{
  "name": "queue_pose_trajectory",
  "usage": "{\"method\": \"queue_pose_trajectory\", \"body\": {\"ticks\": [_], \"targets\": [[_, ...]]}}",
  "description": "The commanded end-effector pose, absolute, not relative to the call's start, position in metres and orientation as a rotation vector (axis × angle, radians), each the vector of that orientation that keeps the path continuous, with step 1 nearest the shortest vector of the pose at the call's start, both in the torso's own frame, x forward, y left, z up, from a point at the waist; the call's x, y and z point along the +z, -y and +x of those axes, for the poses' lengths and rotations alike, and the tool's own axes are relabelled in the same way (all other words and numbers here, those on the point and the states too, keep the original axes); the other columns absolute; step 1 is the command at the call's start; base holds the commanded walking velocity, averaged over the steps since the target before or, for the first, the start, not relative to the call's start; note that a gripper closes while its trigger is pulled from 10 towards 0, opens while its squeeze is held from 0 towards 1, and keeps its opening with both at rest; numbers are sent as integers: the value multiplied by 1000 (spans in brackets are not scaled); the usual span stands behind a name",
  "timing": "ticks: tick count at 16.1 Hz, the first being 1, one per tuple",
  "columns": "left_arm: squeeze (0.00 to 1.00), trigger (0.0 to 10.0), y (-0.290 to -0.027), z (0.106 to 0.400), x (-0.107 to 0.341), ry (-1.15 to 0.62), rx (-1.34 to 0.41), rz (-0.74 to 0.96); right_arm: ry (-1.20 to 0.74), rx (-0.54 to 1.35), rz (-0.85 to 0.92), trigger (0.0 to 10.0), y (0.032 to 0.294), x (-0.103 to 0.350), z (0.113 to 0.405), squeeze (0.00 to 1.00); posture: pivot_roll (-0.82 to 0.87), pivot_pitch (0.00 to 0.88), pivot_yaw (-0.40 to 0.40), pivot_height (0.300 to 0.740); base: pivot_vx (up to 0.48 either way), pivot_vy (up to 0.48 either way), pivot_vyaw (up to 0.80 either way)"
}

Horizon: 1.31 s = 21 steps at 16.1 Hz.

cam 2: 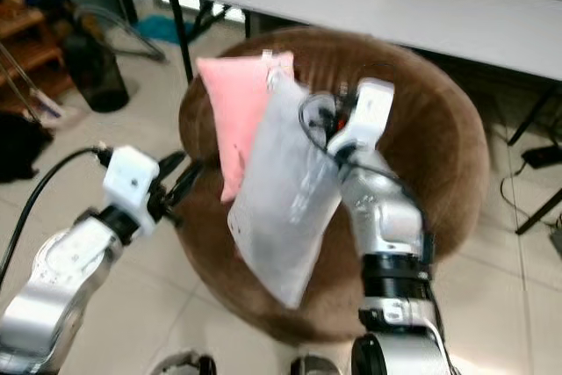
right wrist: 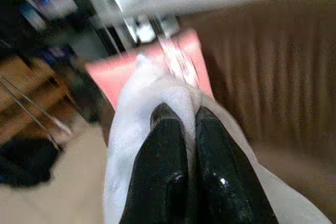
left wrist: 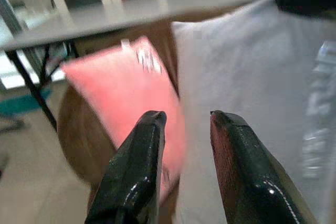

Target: Move the pillow to the sofa from floor

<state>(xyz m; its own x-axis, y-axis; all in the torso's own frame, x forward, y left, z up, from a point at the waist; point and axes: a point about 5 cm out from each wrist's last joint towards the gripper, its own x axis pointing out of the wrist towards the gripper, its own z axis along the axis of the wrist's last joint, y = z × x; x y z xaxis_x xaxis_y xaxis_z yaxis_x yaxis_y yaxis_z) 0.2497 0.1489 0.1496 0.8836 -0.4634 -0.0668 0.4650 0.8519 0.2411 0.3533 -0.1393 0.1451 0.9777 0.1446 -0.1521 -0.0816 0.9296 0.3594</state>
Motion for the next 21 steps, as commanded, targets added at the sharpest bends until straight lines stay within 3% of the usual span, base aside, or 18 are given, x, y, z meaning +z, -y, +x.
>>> {"method": "queue_pose_trajectory", "body": {"ticks": [1, 3, 7, 8, 13, 14, 16, 19, 21], "targets": [[0, 10000, -150, 244, 155, -5, -501, 259, -94, 69, 371, 10000, 150, 159, 365, 0, 29, 195, -17, 740, 0, 0, 0], [0, 10000, -157, 227, 156, -30, -514, 273, -56, 2, 344, 10000, 161, 161, 377, 0, 65, 221, 0, 740, 0, 0, 0], [0, 10000, -168, 219, 165, -49, -526, 304, 119, -97, 312, 10000, 190, 213, 408, 4, 104, 256, 11, 740, 0, 0, 0], [0, 10000, -171, 218, 167, -58, -512, 312, 166, -87, 294, 10000, 192, 230, 413, 1000, 115, 261, 8, 740, 0, 0, 0], [0, 10000, -171, 218, 167, -69, -501, 306, 192, -62, 102, 10000, 191, 254, 420, 1000, 107, 237, -7, 740, 0, 0, 0], [0, 10000, -168, 220, 166, -66, -502, 301, 173, -53, 42, 10000, 191, 254, 421, 0, 100, 227, -6, 740, 0, 0, 0], [0, 10000, -161, 228, 166, -40, -502, 304, 186, -72, -57, 10000, 196, 258, 420, 0, 84, 204, -9, 740, 0, 0, 0], [0, 10000, -156, 235, 165, -15, -466, 272, 207, -30, -12, 10000, 202, 256, 418, 0, 59, 177, -12, 740, 0, 0, 0], [0, 10000, -155, 239, 155, -32, -386, 143, 227, 34, -20, 10000, 202, 235, 409, 0, 12, 142, -1, 740, 0, 0, 0]]}}
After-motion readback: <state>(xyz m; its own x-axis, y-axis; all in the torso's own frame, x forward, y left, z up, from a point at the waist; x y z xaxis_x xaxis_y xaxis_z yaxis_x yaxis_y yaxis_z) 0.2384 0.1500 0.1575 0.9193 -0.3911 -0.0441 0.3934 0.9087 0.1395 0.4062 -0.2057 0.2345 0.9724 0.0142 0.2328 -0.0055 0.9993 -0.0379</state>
